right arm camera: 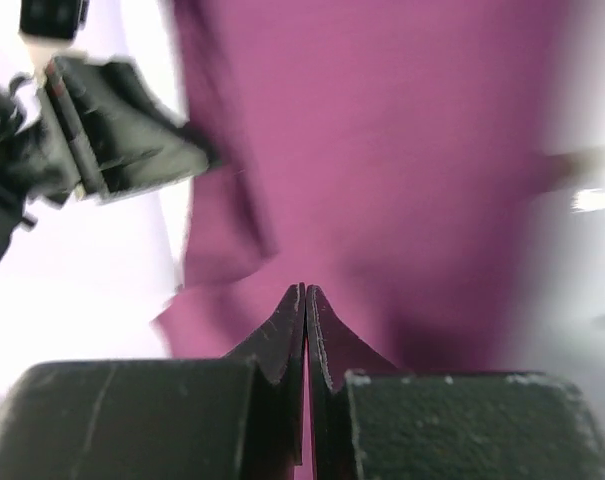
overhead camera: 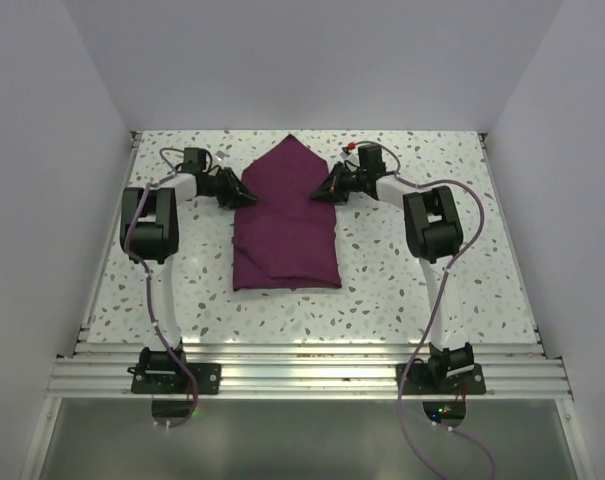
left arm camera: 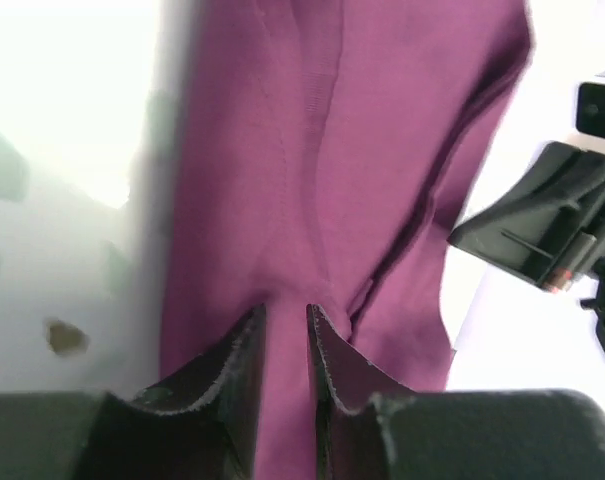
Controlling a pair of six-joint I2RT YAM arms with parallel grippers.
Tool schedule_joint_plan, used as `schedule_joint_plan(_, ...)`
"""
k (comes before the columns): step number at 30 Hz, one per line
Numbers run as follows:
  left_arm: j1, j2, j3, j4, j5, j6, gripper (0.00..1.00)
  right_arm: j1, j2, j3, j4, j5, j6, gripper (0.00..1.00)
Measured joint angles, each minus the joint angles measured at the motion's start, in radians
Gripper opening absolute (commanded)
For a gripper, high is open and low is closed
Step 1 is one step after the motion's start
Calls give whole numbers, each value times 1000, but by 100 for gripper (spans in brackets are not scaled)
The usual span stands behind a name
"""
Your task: Prepare the surgical pack
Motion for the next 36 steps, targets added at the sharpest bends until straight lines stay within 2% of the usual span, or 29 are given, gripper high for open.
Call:
schedule_joint_plan(4, 9, 62, 32, 15, 74, -30, 32, -26, 104, 60, 2, -34, 33, 0)
schedule_joint_plan(10, 10, 84, 80, 37, 93, -31, 39, -30, 130, 143, -6, 23, 34, 1)
schedule_joint_plan(13, 16, 85, 107, 48, 52, -25, 41, -30, 150, 217, -42, 59, 30, 10)
schedule_joint_plan(17, 32, 85, 150, 65, -46, -15, 54, -35, 153, 353, -132, 141, -5, 32)
schedule_joint_plan(19, 39, 84, 166, 73, -104, -1, 57, -43, 148, 396, -143, 183, -31, 38)
schedule_joint_plan(20, 41, 84, 174, 77, -131, 9, 58, -49, 143, 403, -147, 201, -41, 46)
schedule_joint_plan(24, 46, 91, 231, 74, -198, 44, 59, -77, 141, 409, -185, 257, -75, 60)
schedule_joint_plan(27, 46, 125, 311, 89, -205, 55, 61, -94, 159, 413, -204, 271, -97, 63)
schedule_joint_plan(36, 37, 221, 373, 145, -174, 50, 60, -77, 256, 523, -197, 253, -127, 61)
